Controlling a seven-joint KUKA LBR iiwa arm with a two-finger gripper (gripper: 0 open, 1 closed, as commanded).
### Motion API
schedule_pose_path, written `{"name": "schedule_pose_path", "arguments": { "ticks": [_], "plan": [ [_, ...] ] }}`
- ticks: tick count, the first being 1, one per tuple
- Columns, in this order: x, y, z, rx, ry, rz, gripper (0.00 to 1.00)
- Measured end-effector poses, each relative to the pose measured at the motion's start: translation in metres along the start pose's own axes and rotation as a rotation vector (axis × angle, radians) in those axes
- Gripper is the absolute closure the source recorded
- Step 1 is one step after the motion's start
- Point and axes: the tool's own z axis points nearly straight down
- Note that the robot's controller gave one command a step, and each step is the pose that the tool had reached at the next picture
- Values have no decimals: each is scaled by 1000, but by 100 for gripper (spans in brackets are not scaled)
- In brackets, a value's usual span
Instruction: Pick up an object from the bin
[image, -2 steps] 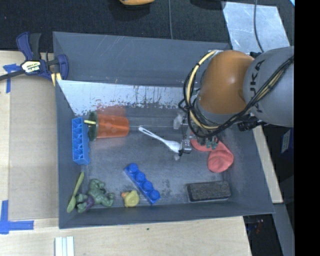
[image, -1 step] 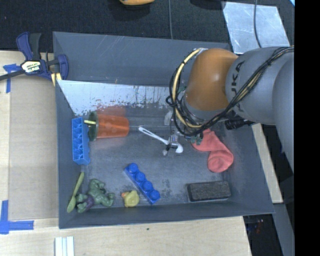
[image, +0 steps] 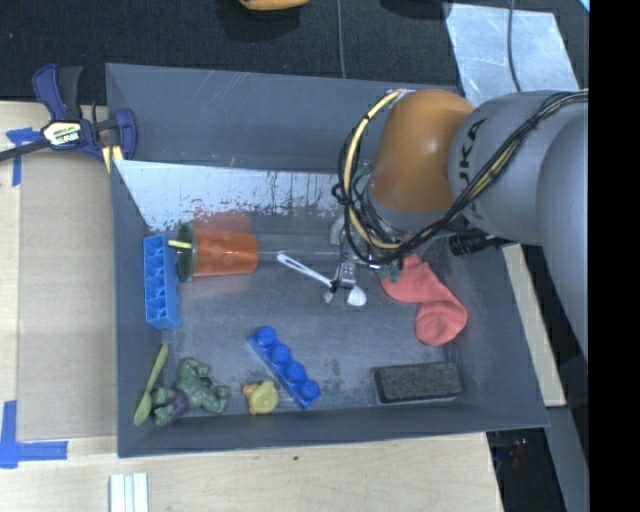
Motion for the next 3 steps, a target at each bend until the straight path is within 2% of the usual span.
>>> {"name": "schedule_pose_path", "arguments": {
  "ticks": [1, 2, 3],
  "plan": [
    [7, 3, 49, 0, 0, 126, 0],
    [6, 7, 46, -2, -7, 144, 100],
    [6, 7, 46, -2, -7, 144, 100]
  ]
}}
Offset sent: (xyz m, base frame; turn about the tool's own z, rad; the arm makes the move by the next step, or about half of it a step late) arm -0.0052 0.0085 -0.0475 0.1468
